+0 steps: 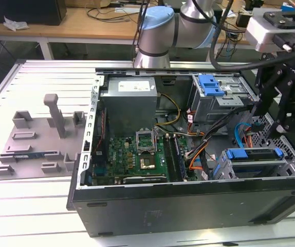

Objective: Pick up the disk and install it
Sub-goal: 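Insert the first disk wire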

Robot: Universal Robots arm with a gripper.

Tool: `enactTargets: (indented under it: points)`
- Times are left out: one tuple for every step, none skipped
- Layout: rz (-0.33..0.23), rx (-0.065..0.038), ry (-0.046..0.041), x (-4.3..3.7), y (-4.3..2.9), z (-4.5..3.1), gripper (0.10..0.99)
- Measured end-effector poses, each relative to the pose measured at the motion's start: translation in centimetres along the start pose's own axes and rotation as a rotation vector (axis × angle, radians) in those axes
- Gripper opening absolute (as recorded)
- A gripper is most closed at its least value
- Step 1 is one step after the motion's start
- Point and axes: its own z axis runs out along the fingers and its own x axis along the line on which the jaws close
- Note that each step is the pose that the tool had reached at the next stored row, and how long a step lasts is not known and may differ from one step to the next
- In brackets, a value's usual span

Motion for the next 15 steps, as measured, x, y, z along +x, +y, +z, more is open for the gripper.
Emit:
enactTargets:
  points:
    - [0.026,0.015,0.0019,-0.23,0.03,0.18,0.565]
    - [0.023,0.03,0.04,-2.06,0.05,0.29,0.565]
    - [0.023,0.03,0.0452,-2.57,0.04,0.29,0.565]
    - [0.023,0.03,0.0467,-3.05,0.04,0.31,0.565]
    - [0.022,0.029,0.0493,-3.89,0.03,0.31,0.565]
    - [0.021,0.027,0.0654,-4.62,0.03,0.33,0.565]
    - [0.019,0.025,0.0826,-4.81,0.03,0.34,0.565]
    - [0.018,0.024,0.1044,-4.97,0.03,0.35,0.565]
    - [0.015,0.022,0.143,-5.13,0.03,0.35,0.565]
    - [0.013,0.022,0.1636,-5.21,0.02,0.35,0.565]
    - [0.011,0.022,0.1829,-5.31,0.01,0.34,0.565]
    - [0.01,0.022,0.215,-5.51,0.0,0.37,0.565]
    - [0.016,0.021,0.2192,-5.51,-0.02,0.41,0.565]
    - [0.04,0.016,0.2215,-5.5,-0.01,0.56,0.565]
    - [0.056,0.012,0.2228,-5.5,-0.01,0.66,0.565]
